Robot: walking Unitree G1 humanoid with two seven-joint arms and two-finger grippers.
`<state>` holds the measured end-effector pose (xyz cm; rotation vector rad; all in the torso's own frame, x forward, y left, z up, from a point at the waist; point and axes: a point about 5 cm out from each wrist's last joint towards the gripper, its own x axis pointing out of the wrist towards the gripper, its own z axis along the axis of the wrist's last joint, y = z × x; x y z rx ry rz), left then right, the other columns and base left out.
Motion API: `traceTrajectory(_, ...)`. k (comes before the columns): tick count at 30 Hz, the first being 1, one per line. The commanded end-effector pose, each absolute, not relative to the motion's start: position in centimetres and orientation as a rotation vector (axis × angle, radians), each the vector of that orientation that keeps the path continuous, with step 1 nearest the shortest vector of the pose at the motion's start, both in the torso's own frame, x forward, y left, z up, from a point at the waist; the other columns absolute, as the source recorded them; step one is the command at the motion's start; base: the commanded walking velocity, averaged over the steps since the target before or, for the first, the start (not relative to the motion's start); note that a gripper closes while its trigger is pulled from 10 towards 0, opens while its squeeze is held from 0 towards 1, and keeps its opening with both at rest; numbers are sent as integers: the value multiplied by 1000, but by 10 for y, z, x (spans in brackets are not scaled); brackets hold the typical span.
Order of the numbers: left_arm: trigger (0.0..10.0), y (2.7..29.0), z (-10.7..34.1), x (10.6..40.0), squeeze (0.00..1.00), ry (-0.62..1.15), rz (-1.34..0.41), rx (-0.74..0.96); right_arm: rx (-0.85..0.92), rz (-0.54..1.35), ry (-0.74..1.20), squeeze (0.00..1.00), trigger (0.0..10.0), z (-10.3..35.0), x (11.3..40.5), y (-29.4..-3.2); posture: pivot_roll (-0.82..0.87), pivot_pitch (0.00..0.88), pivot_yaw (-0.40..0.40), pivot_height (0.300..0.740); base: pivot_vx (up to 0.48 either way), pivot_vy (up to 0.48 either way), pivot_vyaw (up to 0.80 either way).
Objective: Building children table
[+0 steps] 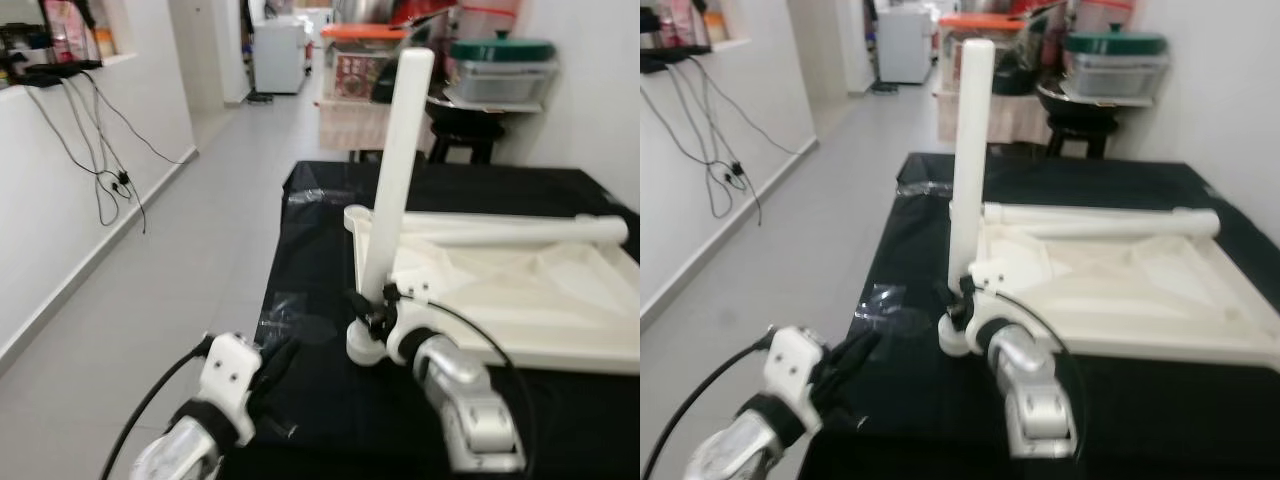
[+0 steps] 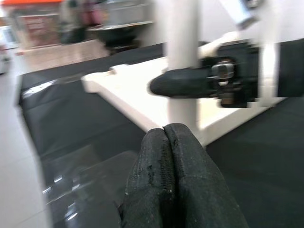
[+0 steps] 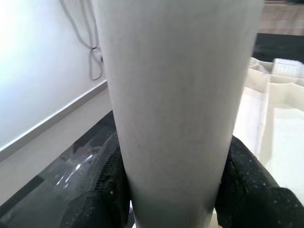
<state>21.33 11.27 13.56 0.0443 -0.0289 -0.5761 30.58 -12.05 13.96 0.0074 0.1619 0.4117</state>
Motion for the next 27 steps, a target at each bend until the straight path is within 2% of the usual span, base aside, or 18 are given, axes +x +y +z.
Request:
traceTrajectory(1, 10000, 114, 131, 215, 0, -2, -577, 57, 25, 391, 238, 0, 0, 126, 304, -122, 32, 0, -22, 740, 0, 0, 0)
traceTrajectory(2, 10000, 114, 131, 215, 0, -2, -577, 57, 25, 391, 238, 0, 0, 126, 304, -122, 32, 0, -22, 740, 0, 0, 0)
traceTrajectory(3, 10000, 114, 131, 215, 0, -1, -572, 59, 12, 371, 248, 0, 2275, 127, 303, -121, 34, 0, -22, 740, 0, 0, 0)
traceTrajectory(4, 10000, 114, 130, 216, 0, 1, -569, 59, 7, 381, 259, 0, 10000, 128, 303, -119, 36, 0, -18, 740, 0, 0, 0)
traceTrajectory(5, 10000, 114, 130, 216, 0, 1, -569, 59, 7, 381, 259, 0, 10000, 128, 303, -119, 36, 0, -18, 740, 0, 0, 0)
traceTrajectory(6, 10000, 113, 130, 216, 0, 4, -575, 60, 4, 399, 261, 63, 10000, 130, 302, -118, 42, 0, -22, 740, 0, 0, 0)
traceTrajectory(7, 10000, 113, 130, 216, 0, 4, -575, 60, 4, 399, 261, 63, 10000, 130, 302, -118, 42, 0, -22, 740, 0, 0, 0)
traceTrajectory(8, 10000, 113, 130, 217, 0, 6, -580, 61, 2, 424, 256, 851, 10000, 133, 303, -117, 42, 0, -22, 740, 0, 0, 0)
traceTrajectory(9, 10000, 113, 130, 217, 0, 6, -580, 61, 2, 424, 256, 851, 10000, 133, 303, -117, 42, 0, -22, 740, 0, 0, 0)
traceTrajectory(10, 10000, 112, 130, 217, 0, 8, -585, 62, 16, 516, 217, 1000, 10000, 140, 305, -114, 41, 0, -23, 740, 0, 0, 0)
traceTrajectory(11, 10000, 112, 130, 217, 0, 8, -585, 62, 16, 516, 217, 1000, 10000, 140, 305, -114, 41, 0, -23, 740, 0, 0, 0)
traceTrajectory(14, 10000, 110, 129, 218, 0, 10, -591, 61, 18, 891, 106, 1000, 10000, 164, 314, -115, 49, 0, -31, 740, 0, 0, 0)
traceTrajectory(16, 10000, 110, 129, 218, 0, 10, -591, 61, 18, 891, 106, 1000, 10000, 164, 314, -115, 49, 0, -31, 740, 0, 0, 0)
traceTrajectory(17, 10000, 109, 129, 219, 0, 10, -592, 60, -7, 959, 104, 537, 10000, 166, 317, -119, 51, 0, -33, 740, 0, 0, 0)
traceTrajectory(18, 10000, 109, 128, 219, 0, 11, -594, 59, -28, 1008, 113, 0, 10000, 167, 323, -123, 56, 0, -38, 740, 0, 0, 0)
traceTrajectory(25, 10000, 106, 127, 221, 0, 18, -610, 67, -52, 1105, 140, 0, 10000, 178, 346, -134, 71, 0, -51, 740, 0, 0, 0)
traceTrajectory(26, 10000, 105, 127, 222, 0, 19, -612, 69, -42, 1128, 152, 0, 4706, 179, 349, -136, 71, 0, -51, 740, 0, 0, 0)
traceTrajectory(27, 10000, 105, 127, 222, 0, 20, -612, 68, -35, 1142, 158, 0, 4706, 180, 350, -138, 71, 0, -51, 740, 0, 0, 0)
